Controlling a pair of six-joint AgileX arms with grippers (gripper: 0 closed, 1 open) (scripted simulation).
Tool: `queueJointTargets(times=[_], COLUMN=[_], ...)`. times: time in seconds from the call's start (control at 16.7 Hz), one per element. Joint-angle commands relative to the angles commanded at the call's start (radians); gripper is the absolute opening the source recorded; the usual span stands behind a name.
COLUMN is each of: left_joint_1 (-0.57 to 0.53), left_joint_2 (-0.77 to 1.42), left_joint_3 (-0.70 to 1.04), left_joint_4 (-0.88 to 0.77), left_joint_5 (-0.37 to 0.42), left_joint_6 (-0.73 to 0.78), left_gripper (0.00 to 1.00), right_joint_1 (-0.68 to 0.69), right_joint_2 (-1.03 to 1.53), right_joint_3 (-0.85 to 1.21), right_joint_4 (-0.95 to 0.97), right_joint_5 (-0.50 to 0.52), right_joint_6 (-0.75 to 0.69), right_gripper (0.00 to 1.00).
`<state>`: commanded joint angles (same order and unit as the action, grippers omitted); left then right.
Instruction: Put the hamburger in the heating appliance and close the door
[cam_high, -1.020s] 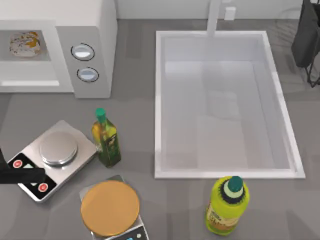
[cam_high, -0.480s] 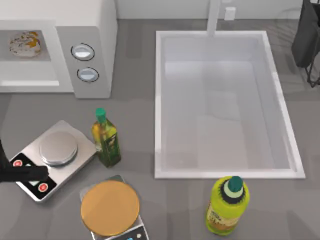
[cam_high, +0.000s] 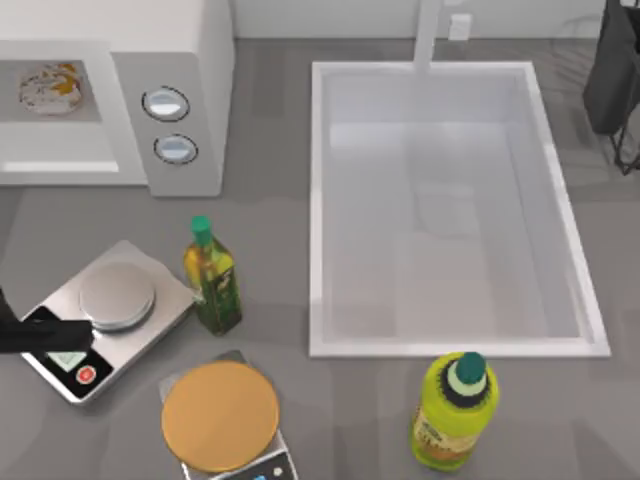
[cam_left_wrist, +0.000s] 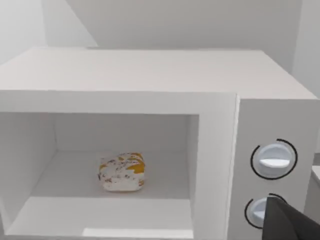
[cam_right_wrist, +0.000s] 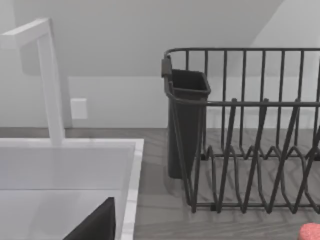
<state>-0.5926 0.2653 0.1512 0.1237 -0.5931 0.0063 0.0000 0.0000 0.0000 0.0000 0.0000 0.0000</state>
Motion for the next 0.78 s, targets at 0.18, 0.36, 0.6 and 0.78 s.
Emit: queueJointTargets(times=[0.18,0.36,0.6,0.78], left_joint_1=[-0.005,0.008,0.122,0.270], left_joint_2=[0.001,0.000,0.055,0.157], left_joint_3=[0.007,0.014,0.146,0.310], left_joint_4=[-0.006,-0.005,-0.020,-0.063], left_joint_5=[-0.005,0.004,0.109,0.254], left_joint_6=[0.000,0.007,0.101,0.212], left_gripper=[0.00,0.00,0.00,0.00], right_joint_1=[0.000,0.000,0.000,0.000], right_joint_2=[0.000,0.000,0.000,0.000], right_joint_3=[0.000,0.000,0.000,0.000], right_joint_4=[0.000,0.000,0.000,0.000], right_joint_5=[0.000,0.000,0.000,0.000], right_joint_6=[0.000,0.000,0.000,0.000], right_gripper=[1.00,1.00,1.00,1.00])
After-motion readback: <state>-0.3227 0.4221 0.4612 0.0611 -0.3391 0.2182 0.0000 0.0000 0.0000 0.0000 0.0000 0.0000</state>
